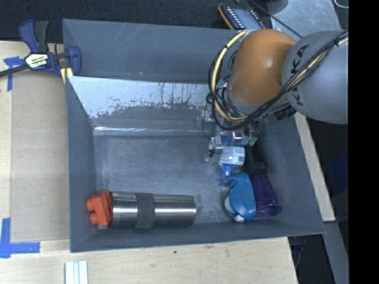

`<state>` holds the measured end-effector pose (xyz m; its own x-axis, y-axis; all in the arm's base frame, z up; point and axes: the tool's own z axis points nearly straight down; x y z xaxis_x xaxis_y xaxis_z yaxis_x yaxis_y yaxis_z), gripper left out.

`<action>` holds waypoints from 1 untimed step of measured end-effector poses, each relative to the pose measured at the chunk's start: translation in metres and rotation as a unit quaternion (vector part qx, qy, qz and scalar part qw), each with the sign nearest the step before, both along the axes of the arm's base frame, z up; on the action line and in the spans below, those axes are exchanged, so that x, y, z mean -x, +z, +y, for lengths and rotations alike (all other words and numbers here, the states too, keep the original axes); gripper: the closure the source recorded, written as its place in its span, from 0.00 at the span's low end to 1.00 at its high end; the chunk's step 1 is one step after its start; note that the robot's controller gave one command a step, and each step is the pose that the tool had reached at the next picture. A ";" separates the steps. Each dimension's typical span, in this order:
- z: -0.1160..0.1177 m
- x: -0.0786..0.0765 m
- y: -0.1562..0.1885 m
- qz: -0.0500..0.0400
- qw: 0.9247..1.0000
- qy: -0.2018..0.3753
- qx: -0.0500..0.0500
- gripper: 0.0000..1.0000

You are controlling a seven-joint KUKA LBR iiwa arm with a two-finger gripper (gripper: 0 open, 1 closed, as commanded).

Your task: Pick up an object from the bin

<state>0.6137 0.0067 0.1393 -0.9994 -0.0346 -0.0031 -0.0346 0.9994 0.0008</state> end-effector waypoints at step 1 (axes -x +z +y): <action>-0.063 -0.004 -0.035 0.000 0.997 0.083 -0.002 0.00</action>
Offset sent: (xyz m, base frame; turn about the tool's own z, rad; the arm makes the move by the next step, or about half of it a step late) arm -0.0061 -0.0652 -0.0514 -0.0018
